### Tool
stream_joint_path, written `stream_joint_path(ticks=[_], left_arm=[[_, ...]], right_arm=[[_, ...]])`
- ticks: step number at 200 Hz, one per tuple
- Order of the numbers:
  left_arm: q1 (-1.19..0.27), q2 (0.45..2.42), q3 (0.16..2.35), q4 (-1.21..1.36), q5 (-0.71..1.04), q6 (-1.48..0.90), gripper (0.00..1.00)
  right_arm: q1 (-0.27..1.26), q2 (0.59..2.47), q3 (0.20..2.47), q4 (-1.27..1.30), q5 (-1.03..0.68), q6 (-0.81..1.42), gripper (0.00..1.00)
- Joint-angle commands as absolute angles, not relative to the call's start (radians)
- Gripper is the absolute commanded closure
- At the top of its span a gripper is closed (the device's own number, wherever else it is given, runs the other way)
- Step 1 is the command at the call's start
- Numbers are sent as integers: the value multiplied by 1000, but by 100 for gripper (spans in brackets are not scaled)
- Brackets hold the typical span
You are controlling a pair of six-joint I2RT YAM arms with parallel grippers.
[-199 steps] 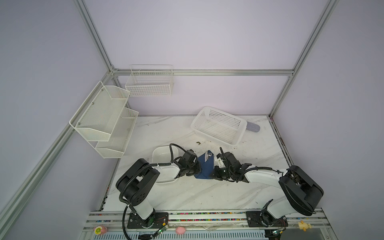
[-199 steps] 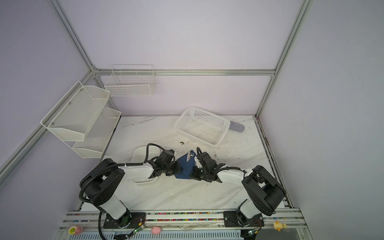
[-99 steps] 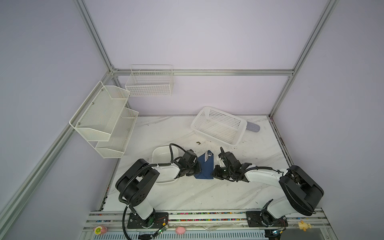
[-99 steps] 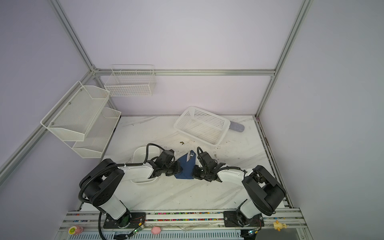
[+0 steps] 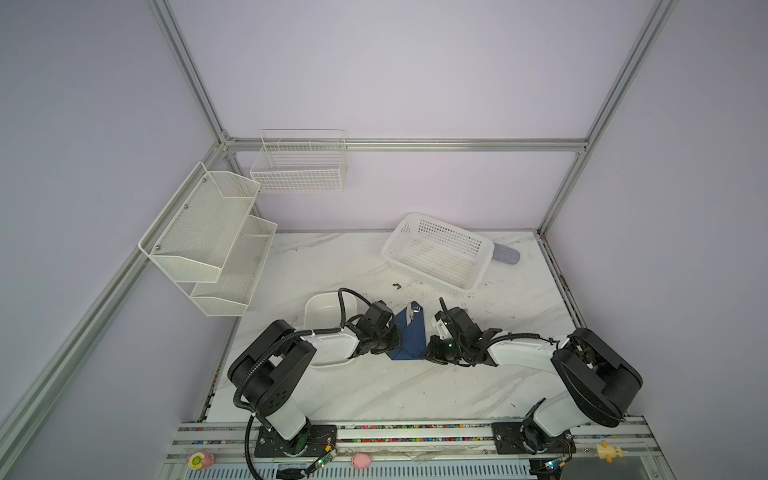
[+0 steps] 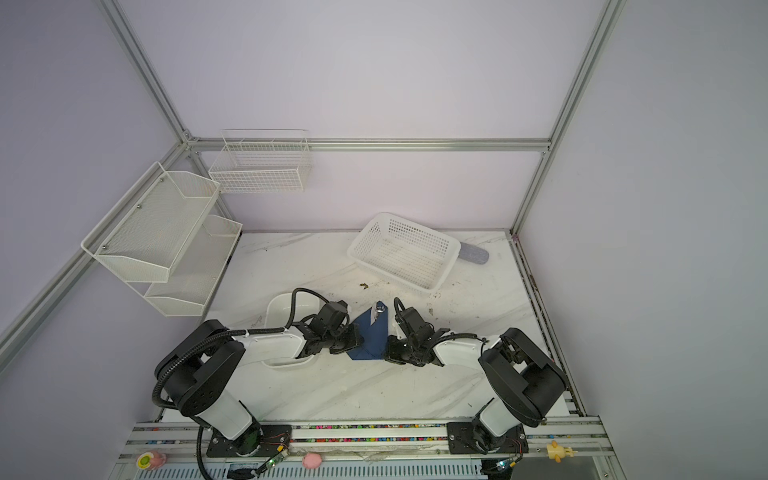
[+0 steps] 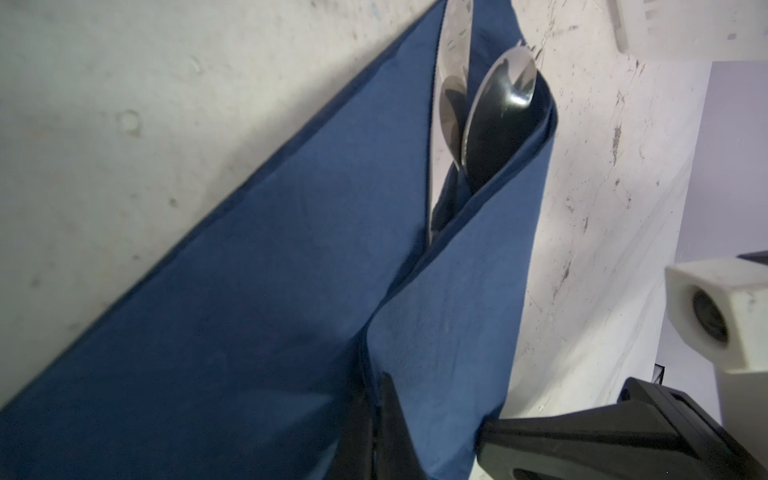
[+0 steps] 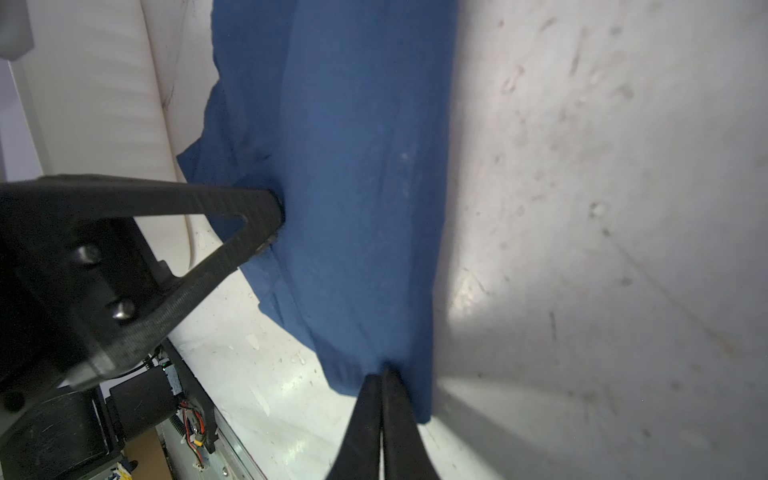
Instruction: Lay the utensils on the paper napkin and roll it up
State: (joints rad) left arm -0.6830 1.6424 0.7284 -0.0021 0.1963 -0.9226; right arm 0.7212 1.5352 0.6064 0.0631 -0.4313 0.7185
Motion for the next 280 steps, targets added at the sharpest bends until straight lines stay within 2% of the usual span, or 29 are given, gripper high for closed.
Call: stream_joint_path(ticks=[1,71,141,208,238,280], left_arm=[[-689,1632,698,-49,188,-900,100],[-693,1636,696,-48,181,-905,100],[-695,1638,699,-47,181,-905,100],[-695,1640,701,-45,182,-910,100],[-696,1639,701,-44,184,-913,100],[-696,1640,701,-39,179,-923,100]], right_arm=[[721,1548,580,-2,-381,697,91],[721,1452,622,16,-401,707,89],[722,1516,604,150,-526,741,86],[732,1585,612,174,-535,739,87],[731,1613,638,46,-453,693,89],[732,1541,638,72,-476,709,89]])
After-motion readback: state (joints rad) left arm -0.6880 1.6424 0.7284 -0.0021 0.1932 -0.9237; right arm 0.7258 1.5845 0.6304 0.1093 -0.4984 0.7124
